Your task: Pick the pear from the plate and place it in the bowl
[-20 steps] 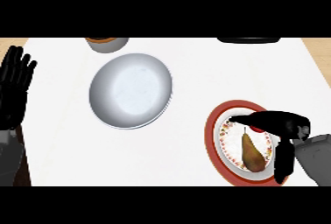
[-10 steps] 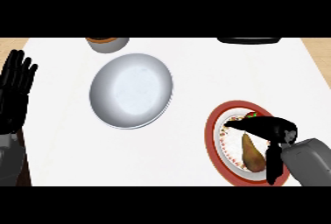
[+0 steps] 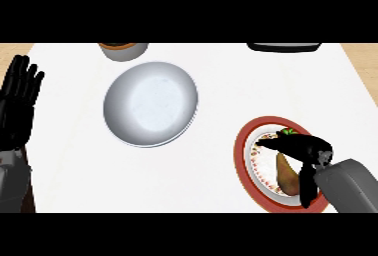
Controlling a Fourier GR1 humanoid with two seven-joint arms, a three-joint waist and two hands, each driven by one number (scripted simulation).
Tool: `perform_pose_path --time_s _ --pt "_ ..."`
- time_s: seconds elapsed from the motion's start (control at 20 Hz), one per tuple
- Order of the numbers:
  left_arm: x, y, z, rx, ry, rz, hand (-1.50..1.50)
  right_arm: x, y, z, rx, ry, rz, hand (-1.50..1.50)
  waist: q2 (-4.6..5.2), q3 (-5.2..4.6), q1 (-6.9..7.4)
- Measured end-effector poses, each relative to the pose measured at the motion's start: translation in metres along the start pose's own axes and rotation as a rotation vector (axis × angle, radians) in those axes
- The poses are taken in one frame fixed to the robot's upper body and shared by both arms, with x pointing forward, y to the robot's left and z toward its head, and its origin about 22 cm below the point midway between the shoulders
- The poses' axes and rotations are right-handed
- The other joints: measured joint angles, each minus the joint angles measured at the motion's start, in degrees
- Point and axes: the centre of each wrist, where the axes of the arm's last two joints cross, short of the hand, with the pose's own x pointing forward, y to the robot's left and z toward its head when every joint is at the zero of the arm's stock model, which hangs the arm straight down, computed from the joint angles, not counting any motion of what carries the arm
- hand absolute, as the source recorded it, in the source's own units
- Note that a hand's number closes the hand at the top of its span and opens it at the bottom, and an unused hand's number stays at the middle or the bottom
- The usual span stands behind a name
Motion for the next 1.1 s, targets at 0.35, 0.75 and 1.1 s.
perform_pose_path --time_s 0.35,0.75,1.1 --pt "0.000 -0.001 0.003 0.000 -0.001 -0.001 0.00 -0.008 -0.001 -0.003 -0.094 -0.063 0.015 1.50 -0.07 -0.10 -0.01" --pt "-0.003 0.001 0.003 0.011 0.005 -0.007 0.00 -0.019 0.007 0.008 -0.229 0.006 -0.005 1.50 0.06 0.22 -0.76" --pt "-0.005 0.017 0.007 0.051 0.011 -0.024 0.00 -0.065 0.034 0.055 -0.569 0.381 -0.117 1.50 -0.03 0.46 -3.25"
